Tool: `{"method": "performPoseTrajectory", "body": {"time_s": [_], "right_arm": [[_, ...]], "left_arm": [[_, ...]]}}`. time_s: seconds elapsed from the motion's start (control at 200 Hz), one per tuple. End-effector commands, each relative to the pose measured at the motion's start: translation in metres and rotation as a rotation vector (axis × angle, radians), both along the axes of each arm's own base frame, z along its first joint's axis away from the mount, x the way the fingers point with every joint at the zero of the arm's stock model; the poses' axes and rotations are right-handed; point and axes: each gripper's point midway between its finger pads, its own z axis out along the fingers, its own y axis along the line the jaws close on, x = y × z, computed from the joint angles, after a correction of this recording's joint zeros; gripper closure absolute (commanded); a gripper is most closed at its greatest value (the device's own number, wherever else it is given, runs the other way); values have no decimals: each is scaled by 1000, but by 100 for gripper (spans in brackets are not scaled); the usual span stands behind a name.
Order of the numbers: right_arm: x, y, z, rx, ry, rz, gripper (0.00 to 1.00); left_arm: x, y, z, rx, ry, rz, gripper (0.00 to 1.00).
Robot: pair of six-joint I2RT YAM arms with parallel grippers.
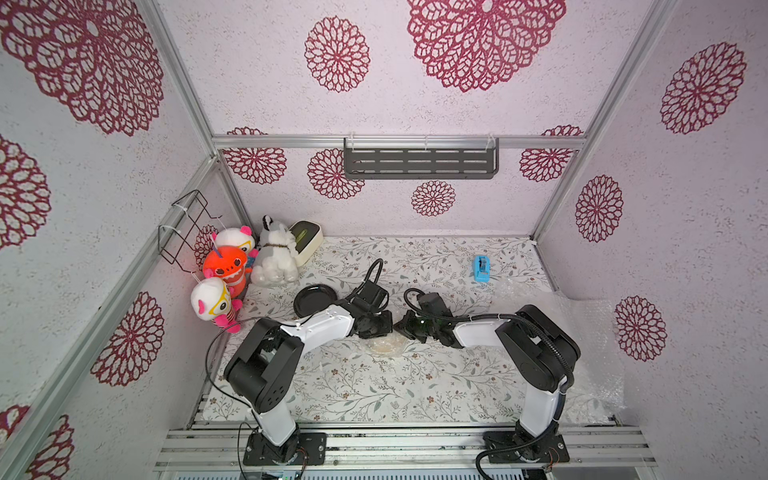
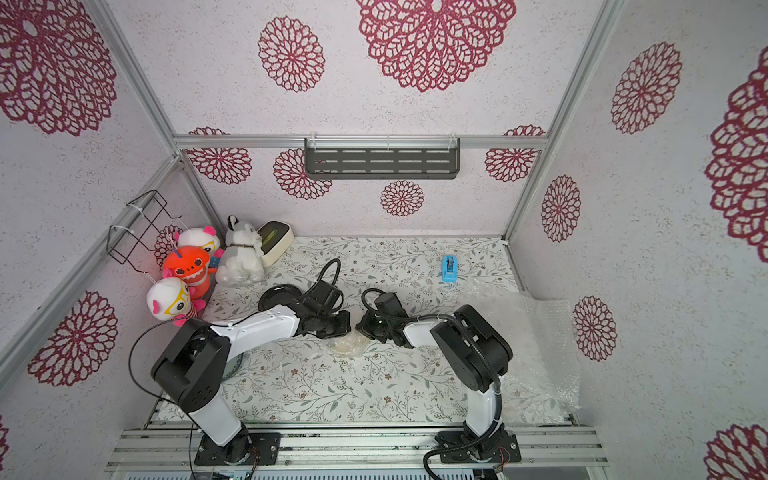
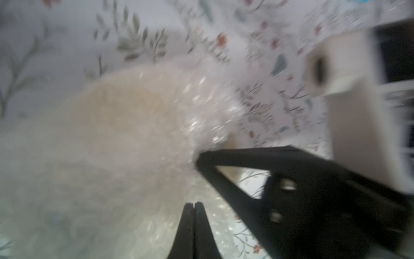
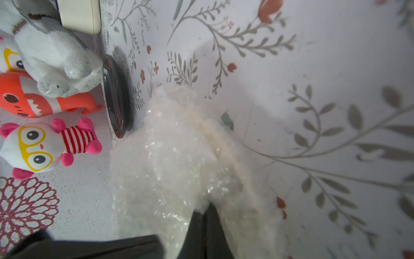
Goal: Wrap dinner plates in bubble wrap
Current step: Wrap the plate in the bubble wrap.
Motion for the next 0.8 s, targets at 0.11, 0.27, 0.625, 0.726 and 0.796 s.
{"method": "performPoseTrajectory", "body": {"time_s": [0.11, 0.27, 0.625, 0.726, 0.796], "right_arm": [[12, -26, 38, -86, -127, -108, 86], [19, -32, 79, -118, -303, -72, 79], [8, -4, -4, -122, -60, 51, 74], [0, -8, -19, -135, -9, 46, 75], [-1, -9, -20, -132, -5, 38, 75]], "left_arm": [[-18, 15, -32, -46, 152, 53, 100], [-16, 16, -28, -38, 136, 43, 100], [-21, 0, 3, -99, 45, -47, 100], [-15, -13, 30, -158, -21, -74, 94], [-8, -15, 38, -156, -38, -68, 93]]}}
